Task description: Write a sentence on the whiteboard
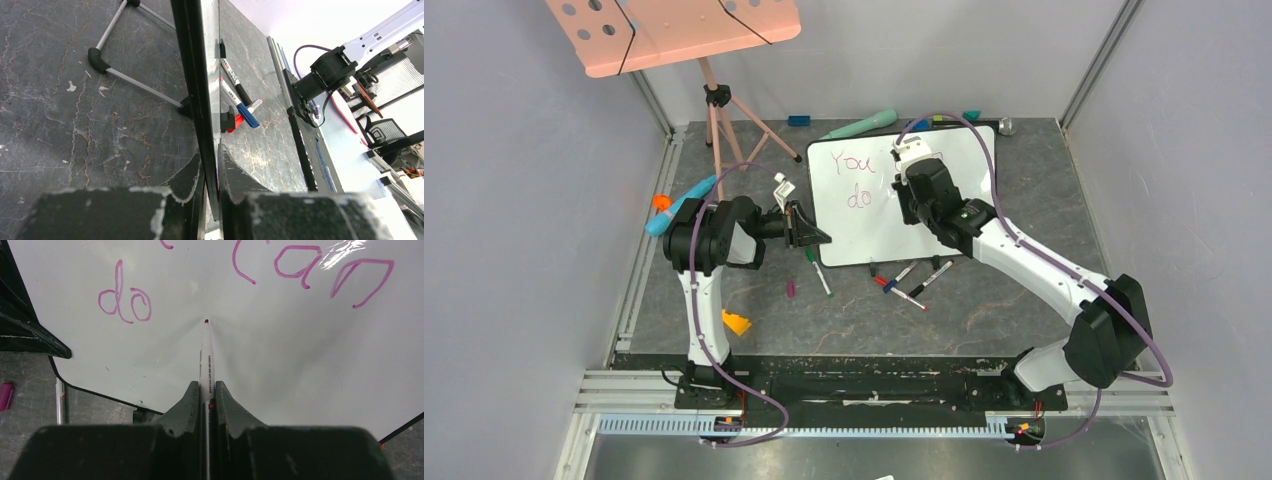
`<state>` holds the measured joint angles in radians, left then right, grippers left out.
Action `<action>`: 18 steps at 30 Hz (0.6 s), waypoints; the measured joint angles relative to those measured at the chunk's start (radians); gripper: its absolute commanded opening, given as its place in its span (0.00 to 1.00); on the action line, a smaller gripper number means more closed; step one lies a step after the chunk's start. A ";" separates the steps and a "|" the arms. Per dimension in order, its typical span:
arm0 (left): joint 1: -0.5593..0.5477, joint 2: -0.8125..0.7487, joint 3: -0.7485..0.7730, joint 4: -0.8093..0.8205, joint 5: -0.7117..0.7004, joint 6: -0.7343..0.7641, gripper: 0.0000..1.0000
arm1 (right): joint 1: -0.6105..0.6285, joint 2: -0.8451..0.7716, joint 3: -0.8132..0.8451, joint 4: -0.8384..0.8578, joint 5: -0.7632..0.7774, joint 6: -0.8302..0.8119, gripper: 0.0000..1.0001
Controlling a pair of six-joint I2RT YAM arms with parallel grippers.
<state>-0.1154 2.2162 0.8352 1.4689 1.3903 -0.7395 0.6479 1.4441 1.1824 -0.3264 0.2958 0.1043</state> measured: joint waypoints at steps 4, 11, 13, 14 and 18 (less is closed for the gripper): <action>0.000 0.000 0.000 0.000 0.000 0.000 0.02 | 0.000 0.013 -0.003 0.000 -0.005 0.000 0.00; 0.000 0.000 0.000 0.000 0.000 0.000 0.02 | 0.000 0.032 -0.007 -0.001 -0.003 0.000 0.00; 0.000 0.000 0.000 0.000 0.000 0.000 0.02 | 0.000 0.034 -0.007 -0.001 0.001 0.000 0.00; 0.000 0.000 0.000 0.000 0.000 0.000 0.02 | 0.001 0.034 -0.007 -0.002 0.004 0.000 0.00; 0.000 0.000 0.000 0.000 0.000 0.000 0.02 | 0.004 0.034 -0.007 -0.008 0.039 -0.001 0.00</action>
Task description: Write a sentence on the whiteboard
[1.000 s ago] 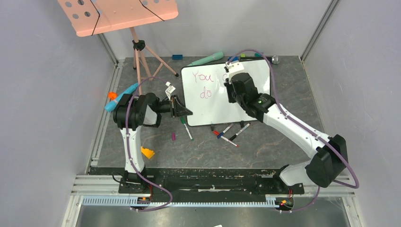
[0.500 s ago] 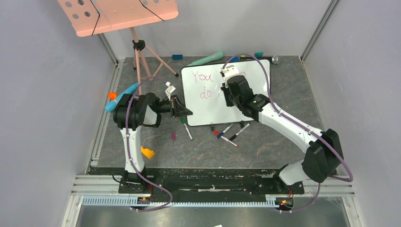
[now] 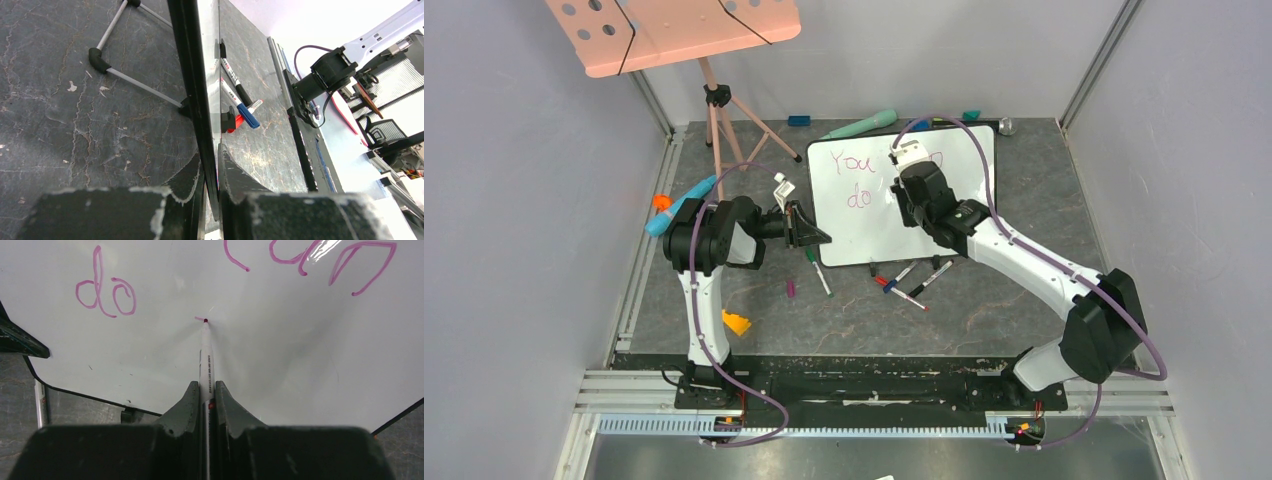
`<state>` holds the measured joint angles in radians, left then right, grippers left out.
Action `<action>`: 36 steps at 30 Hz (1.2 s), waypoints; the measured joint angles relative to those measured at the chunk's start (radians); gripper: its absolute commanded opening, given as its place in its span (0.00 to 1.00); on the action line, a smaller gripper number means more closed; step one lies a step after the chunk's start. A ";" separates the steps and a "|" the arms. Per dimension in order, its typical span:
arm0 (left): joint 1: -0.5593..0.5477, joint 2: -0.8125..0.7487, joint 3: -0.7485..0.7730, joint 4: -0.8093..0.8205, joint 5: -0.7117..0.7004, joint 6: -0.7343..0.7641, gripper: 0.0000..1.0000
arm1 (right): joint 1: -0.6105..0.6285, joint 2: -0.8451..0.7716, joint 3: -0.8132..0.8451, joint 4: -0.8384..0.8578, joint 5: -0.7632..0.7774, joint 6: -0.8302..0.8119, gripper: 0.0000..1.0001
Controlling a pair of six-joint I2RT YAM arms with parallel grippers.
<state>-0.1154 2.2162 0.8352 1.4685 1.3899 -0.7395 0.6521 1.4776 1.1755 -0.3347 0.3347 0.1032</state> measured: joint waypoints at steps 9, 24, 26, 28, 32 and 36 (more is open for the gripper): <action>0.000 0.000 0.001 0.000 0.000 -0.001 0.02 | 0.000 -0.010 -0.004 -0.015 0.055 0.000 0.00; 0.000 0.000 0.002 0.000 0.001 0.000 0.02 | -0.002 -0.073 -0.023 0.011 0.006 0.000 0.00; 0.000 0.000 0.003 0.000 0.001 0.000 0.02 | -0.002 -0.065 -0.017 0.011 0.007 0.000 0.00; 0.000 0.000 0.003 0.000 0.002 0.000 0.02 | -0.002 -0.055 -0.010 0.011 0.007 0.000 0.00; 0.000 0.000 0.003 0.000 0.002 0.000 0.02 | -0.003 -0.034 0.006 0.012 0.008 -0.001 0.00; 0.000 0.000 0.003 0.000 0.002 0.000 0.02 | -0.003 -0.017 0.018 0.011 0.012 -0.001 0.00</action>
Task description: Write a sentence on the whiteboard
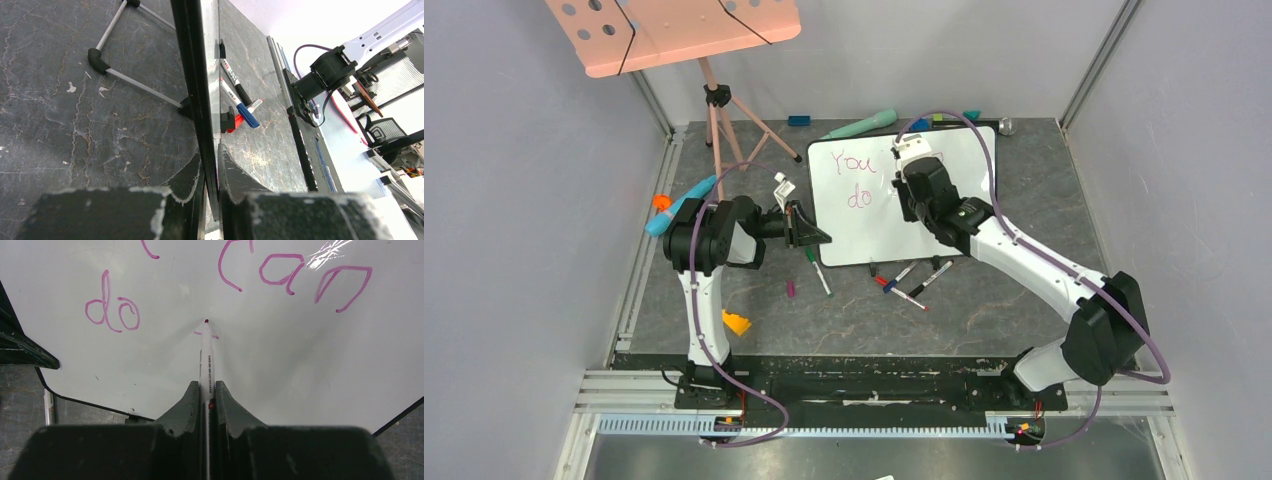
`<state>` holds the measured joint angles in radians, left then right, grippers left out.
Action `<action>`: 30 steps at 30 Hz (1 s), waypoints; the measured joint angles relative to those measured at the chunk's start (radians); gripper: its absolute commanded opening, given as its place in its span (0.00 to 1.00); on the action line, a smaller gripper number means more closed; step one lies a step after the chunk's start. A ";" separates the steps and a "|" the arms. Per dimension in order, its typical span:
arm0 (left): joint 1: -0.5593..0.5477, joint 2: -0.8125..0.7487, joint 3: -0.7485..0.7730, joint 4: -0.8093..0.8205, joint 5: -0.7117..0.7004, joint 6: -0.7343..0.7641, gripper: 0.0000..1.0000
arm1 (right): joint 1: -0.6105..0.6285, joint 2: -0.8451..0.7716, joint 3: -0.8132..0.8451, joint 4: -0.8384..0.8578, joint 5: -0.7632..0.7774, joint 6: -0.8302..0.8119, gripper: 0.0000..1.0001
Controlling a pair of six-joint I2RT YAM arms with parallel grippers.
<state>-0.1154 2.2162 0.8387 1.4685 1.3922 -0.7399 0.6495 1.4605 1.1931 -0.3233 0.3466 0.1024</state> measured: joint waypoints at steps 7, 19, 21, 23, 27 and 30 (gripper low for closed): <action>0.000 0.000 0.000 0.000 0.000 0.000 0.02 | -0.011 0.015 0.010 0.000 0.018 -0.002 0.00; 0.000 0.001 0.000 0.000 -0.001 0.000 0.02 | -0.015 0.026 0.016 0.006 0.021 -0.002 0.00; 0.000 0.001 0.000 0.000 -0.001 -0.001 0.02 | -0.015 0.021 0.003 0.015 0.020 -0.002 0.00; 0.000 0.001 0.000 0.000 -0.001 -0.001 0.02 | -0.015 0.012 -0.015 0.018 0.016 0.000 0.00; 0.000 0.001 0.000 0.000 -0.001 -0.001 0.02 | -0.015 -0.013 -0.059 0.017 0.004 0.003 0.00; 0.000 0.001 0.000 0.000 -0.001 -0.001 0.02 | -0.015 -0.029 -0.089 0.017 -0.007 0.009 0.00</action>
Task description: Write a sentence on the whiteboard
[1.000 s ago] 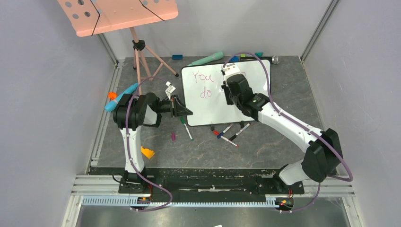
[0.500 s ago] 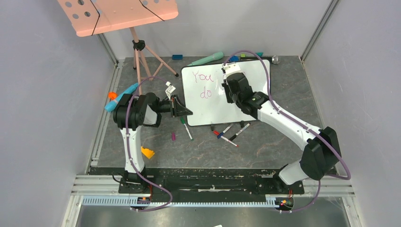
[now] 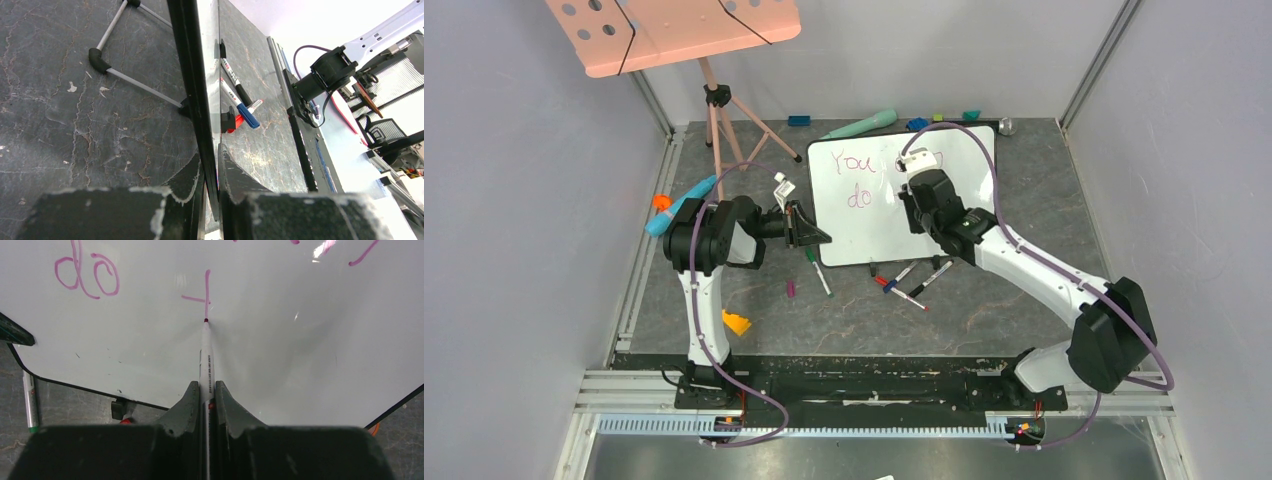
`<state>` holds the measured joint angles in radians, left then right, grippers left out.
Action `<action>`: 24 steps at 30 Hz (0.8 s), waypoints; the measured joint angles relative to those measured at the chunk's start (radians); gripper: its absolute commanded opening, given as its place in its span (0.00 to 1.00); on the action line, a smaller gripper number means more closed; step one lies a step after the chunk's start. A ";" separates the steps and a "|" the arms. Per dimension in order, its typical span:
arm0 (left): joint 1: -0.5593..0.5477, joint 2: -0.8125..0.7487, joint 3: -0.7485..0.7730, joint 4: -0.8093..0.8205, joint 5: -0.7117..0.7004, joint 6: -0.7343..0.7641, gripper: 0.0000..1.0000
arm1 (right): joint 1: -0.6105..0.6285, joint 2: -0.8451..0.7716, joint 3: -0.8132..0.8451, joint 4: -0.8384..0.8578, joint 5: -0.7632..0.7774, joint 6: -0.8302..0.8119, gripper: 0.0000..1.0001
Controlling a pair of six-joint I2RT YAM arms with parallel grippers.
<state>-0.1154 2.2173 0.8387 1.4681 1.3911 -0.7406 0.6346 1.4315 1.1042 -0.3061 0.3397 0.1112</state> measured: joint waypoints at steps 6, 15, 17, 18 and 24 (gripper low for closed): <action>0.000 0.000 0.000 0.000 0.000 0.000 0.02 | 0.000 -0.023 -0.039 -0.003 -0.006 0.004 0.00; 0.000 0.000 0.000 0.000 0.000 0.000 0.02 | 0.001 -0.024 -0.032 -0.020 0.016 0.004 0.00; 0.000 0.000 0.000 0.000 0.001 0.000 0.02 | -0.001 -0.023 -0.022 -0.029 0.021 0.003 0.00; 0.000 0.000 0.000 0.000 0.001 0.000 0.02 | -0.003 -0.023 -0.014 -0.034 0.024 0.003 0.00; 0.000 0.000 0.000 0.000 0.001 0.000 0.02 | -0.011 -0.023 0.042 -0.047 0.024 0.004 0.00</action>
<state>-0.1154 2.2173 0.8387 1.4685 1.3918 -0.7406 0.6231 1.4090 1.1465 -0.3534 0.3637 0.1150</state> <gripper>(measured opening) 0.149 0.120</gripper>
